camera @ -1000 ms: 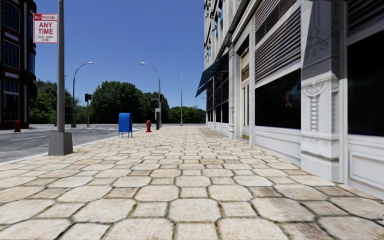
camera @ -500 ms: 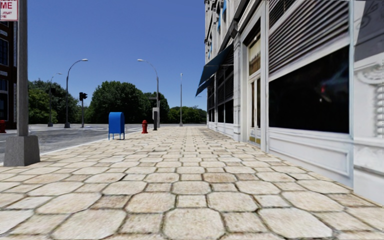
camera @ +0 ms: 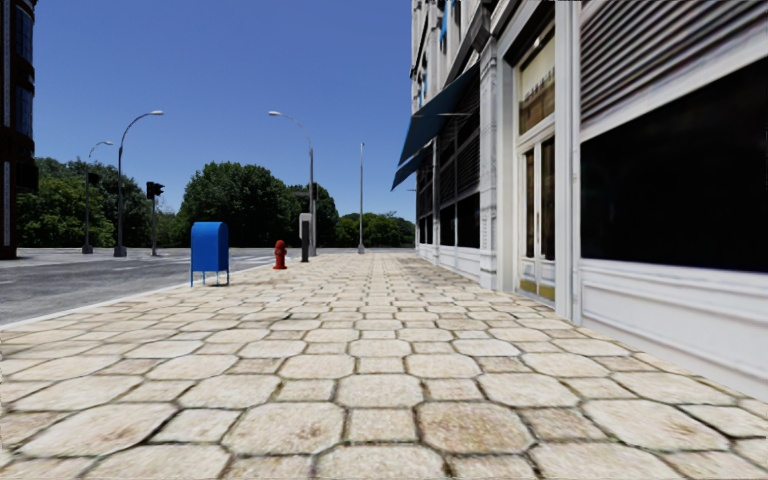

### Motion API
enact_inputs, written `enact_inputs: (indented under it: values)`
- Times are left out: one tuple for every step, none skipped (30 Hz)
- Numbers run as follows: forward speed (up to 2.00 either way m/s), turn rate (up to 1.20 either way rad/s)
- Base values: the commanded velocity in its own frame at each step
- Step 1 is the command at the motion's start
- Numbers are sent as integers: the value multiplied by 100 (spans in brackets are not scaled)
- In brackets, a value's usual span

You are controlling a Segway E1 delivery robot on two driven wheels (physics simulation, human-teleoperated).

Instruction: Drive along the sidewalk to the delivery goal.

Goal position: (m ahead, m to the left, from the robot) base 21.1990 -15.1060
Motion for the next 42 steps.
enact_inputs:
  values:
    - [200,0]
    - [200,0]
    - [200,0]
    - [200,0]
    - [200,0]
    - [200,0]
    - [200,0]
    - [200,0]
    - [200,0]
    - [200,0]
    - [200,0]
    - [200,0]
    - [200,0]
    - [200,0]
    - [200,0]
    - [200,0]
    - [200,0]
    - [200,0]
    - [200,0]
    - [200,0]
    - [200,0]
    - [200,0]
    - [200,0]
    - [200,0]
    - [200,0]
    - [200,0]
    - [200,0]
    - [200,0]
    - [200,0]
    - [200,0]
    - [200,0]
    - [200,0]
    - [200,0]
    - [200,0]
    - [200,0]
    - [200,0]
    - [200,0]
    - [200,0]
    - [200,0]
    - [200,0]
    - [200,0]
    - [200,0]
